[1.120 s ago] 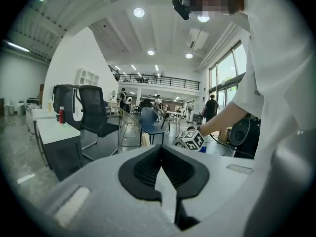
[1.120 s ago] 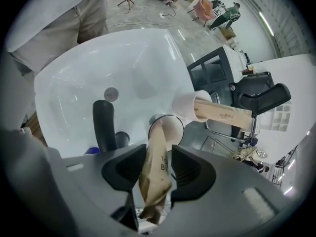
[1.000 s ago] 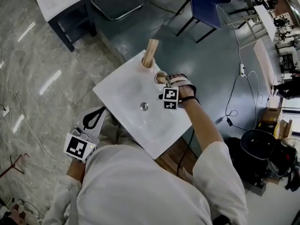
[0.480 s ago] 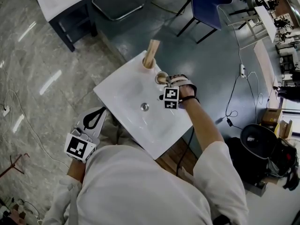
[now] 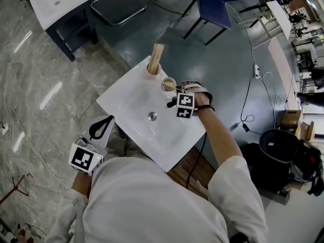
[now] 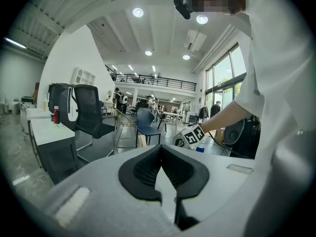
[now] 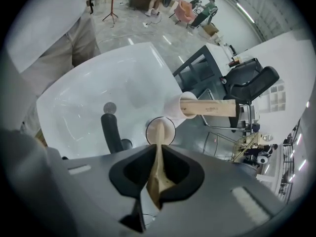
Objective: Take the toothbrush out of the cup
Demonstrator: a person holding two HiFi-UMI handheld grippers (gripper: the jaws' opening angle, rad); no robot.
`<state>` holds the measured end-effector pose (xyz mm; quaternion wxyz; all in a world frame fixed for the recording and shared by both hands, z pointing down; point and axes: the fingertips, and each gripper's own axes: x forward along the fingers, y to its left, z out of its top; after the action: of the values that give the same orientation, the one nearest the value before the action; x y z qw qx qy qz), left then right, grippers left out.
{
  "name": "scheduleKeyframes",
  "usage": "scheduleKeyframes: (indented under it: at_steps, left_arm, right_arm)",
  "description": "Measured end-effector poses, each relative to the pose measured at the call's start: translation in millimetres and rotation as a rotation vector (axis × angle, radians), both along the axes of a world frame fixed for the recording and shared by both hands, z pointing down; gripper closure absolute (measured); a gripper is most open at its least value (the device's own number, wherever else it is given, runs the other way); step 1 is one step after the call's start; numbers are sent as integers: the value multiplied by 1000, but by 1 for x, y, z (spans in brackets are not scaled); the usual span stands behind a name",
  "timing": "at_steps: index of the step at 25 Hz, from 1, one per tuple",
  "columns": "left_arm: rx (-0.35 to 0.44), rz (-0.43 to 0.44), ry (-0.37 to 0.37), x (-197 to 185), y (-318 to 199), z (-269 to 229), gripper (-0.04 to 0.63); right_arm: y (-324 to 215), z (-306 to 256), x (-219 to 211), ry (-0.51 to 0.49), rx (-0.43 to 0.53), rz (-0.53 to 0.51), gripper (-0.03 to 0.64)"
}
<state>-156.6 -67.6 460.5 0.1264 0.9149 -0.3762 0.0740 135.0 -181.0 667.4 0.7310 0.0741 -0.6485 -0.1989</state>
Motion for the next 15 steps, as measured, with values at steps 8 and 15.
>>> scheduleKeyframes:
  at_steps: [8, 15]
  left_arm:
    - [0, 46, 15, 11, -10, 1, 588]
    - [5, 86, 24, 22, -18, -4, 588]
  right_arm:
    - [14, -20, -1, -87, -26, 104, 586]
    - [22, -50, -7, -178, -15, 181, 586]
